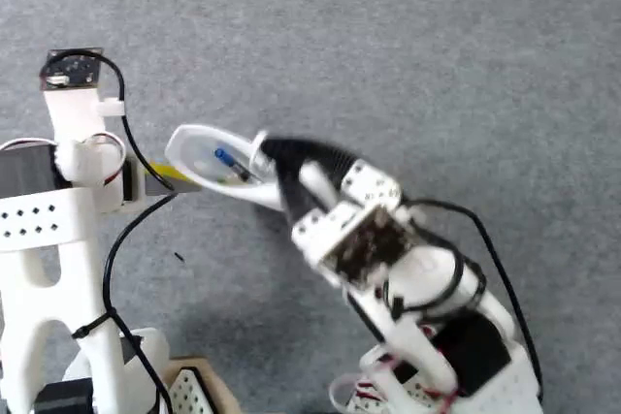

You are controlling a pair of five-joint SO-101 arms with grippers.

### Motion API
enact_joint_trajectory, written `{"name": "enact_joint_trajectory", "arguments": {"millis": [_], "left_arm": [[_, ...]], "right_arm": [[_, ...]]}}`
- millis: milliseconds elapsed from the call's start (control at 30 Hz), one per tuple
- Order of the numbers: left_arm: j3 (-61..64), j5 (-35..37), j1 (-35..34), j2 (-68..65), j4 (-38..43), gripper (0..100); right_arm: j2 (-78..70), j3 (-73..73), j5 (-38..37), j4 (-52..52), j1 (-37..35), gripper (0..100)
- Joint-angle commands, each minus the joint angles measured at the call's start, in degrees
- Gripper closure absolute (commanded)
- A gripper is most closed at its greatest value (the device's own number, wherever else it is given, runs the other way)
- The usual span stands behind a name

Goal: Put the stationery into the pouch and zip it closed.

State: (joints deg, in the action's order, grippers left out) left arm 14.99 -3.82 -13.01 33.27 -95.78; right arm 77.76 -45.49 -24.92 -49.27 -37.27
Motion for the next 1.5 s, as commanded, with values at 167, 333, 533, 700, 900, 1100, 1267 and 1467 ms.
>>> {"name": "enact_joint_trajectory", "arguments": {"millis": [167,333,533,700,900,1100,1267,1467], "left_arm": [[-0.7,6.8,6.6,0.3,3.3,54],[-0.5,9.4,6.7,0.3,6.8,54],[-0.3,10.2,13.8,0.2,8.3,54],[-0.4,10.2,20.6,0.2,8.4,54],[-0.2,9.8,27.0,0.2,8.2,54],[-0.2,9.8,36.4,0.2,8.2,54],[-0.2,9.8,36.4,0.3,8.4,54],[-0.3,9.8,31.0,0.8,8.4,53]], "right_arm": [[1.4,16.2,-0.3,-13.6,-8.3,98.6],[1.4,18.0,-0.2,-14.1,-10.0,98.6],[1.3,17.5,1.7,-13.3,-10.5,98.6],[1.3,17.3,1.7,-11.8,-7.3,98.6],[1.4,17.3,2.0,-8.4,-4.3,98.6],[1.4,17.3,2.0,-6.8,-4.0,98.6],[1.5,17.3,1.8,-6.8,-3.9,98.6],[1.4,17.3,1.7,-6.8,-3.7,98.6]]}}
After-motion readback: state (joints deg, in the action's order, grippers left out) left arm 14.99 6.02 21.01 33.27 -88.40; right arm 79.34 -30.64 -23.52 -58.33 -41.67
